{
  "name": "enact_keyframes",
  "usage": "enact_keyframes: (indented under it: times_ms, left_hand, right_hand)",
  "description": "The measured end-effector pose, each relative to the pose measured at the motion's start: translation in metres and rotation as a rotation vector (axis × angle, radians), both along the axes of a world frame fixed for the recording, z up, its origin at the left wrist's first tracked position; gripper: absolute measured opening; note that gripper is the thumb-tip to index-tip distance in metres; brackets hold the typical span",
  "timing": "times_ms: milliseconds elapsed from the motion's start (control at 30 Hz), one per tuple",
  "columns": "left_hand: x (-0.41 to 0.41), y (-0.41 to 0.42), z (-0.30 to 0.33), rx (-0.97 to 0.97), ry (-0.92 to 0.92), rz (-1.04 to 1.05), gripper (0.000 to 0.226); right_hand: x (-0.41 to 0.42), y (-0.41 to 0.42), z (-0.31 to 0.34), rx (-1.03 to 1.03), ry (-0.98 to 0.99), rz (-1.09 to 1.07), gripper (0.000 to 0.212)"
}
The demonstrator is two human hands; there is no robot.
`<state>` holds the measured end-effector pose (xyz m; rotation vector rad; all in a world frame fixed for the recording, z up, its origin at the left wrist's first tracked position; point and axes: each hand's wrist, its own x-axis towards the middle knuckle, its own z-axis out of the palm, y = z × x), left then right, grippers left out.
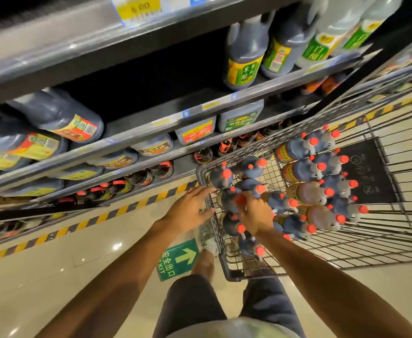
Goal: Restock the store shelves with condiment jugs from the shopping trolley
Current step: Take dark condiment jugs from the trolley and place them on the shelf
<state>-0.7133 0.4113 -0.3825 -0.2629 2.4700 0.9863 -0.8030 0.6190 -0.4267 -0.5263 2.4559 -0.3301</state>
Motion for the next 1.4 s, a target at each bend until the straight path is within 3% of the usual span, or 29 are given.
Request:
enact_keyframes:
  times_ms: [233,400,633,700,800,867,967,1067,1233,1400]
  left_hand:
    - [-0.023,-0.01,0.017,0.23,-0.102,-0.023,0.105]
    - [-0.042,-0.005,0.024,0.326,-0.171,0.041,0.128]
    - [-0.046,0.005,0.026,0.461,-0.144,0.268,0.078]
    - [-0.039,0.004,0.031,0.478,-0.121,0.349,0.077]
    - [-0.021,-0.008,0.039,0.499,-0.088,0.45,0.089]
    - [-0.008,-0.019,0.045,0.408,-0.041,0.477,0.088]
    - [0.004,-0.032,0.045,0.45,-0.027,0.709,0.077]
    - [0.013,-0.043,0.034,0.445,0.026,0.766,0.074]
    - [0.026,-0.055,0.011,0.43,0.032,0.81,0.08]
    - [0.037,-0.056,-0.013,0.375,0.041,0.835,0.074]
  right_hand:
    - [-0.058,0.017,0.1,-0.145,0.023,0.373,0.035]
    - [-0.099,-0.004,0.166,-0.36,-0.097,0.45,0.027]
    - [-0.108,-0.024,0.18,-0.478,-0.149,0.424,0.034]
    - [-0.102,-0.026,0.177,-0.572,-0.255,0.315,0.037]
    - [-0.089,-0.018,0.169,-0.678,-0.458,0.056,0.064]
    - [-0.078,-0.011,0.152,-0.626,-0.47,-0.074,0.074]
    - [-0.059,-0.005,0.105,-0.501,-0.498,-0.248,0.078]
    - [-0.025,-0.01,0.038,-0.39,-0.507,-0.34,0.086]
    - [0.01,-0.045,-0.036,-0.391,-0.592,-0.697,0.093]
    - [0.008,-0.076,-0.084,-0.533,-0.448,-0.891,0.109]
